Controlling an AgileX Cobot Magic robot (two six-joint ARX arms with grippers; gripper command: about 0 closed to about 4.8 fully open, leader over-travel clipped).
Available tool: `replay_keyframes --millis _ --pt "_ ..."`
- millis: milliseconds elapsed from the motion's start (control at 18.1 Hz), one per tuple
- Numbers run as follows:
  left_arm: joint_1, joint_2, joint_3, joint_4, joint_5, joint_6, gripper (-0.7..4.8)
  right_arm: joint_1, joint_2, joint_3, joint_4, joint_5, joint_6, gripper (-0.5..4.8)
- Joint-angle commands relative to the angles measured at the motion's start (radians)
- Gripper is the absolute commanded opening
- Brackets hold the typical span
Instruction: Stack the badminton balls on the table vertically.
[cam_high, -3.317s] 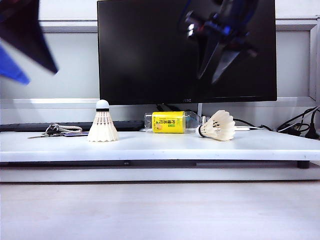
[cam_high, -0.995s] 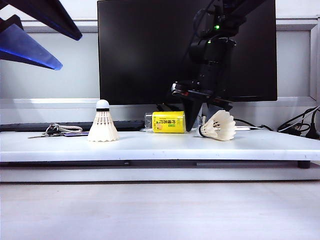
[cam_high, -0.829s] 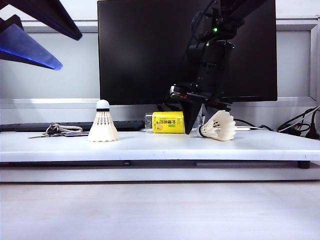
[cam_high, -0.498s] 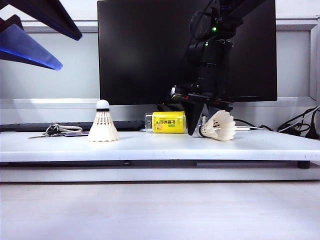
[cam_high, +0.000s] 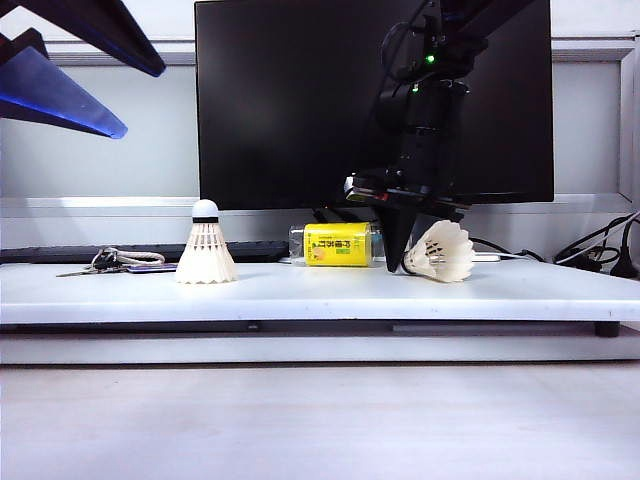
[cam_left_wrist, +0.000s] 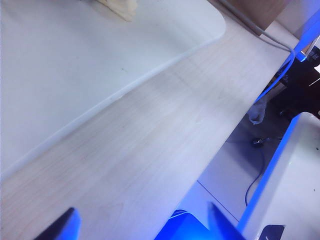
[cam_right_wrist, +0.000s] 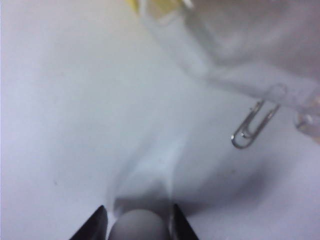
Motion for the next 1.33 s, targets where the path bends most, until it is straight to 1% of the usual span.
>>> replay_keyframes --millis 55,221,608,1327 --pt "0.000 -0.002 0.004 0.005 0.008 -0.003 3.40 0.002 0.001 0.047 0.000 -0.003 0.009 1.66" --pt "0.000 -0.002 0.004 0.005 0.008 -0.003 3.40 0.002 0.001 0.074 0.003 -0.003 0.017 1.65" --pt "0.000 -0.002 0.004 0.005 0.008 -0.002 3.40 0.002 0.001 0.074 -0.057 -0.002 0.016 1.71" --pt "0.000 -0.002 0.004 -0.002 0.008 -0.003 3.40 0.002 0.001 0.073 -0.066 -0.009 0.016 1.71"
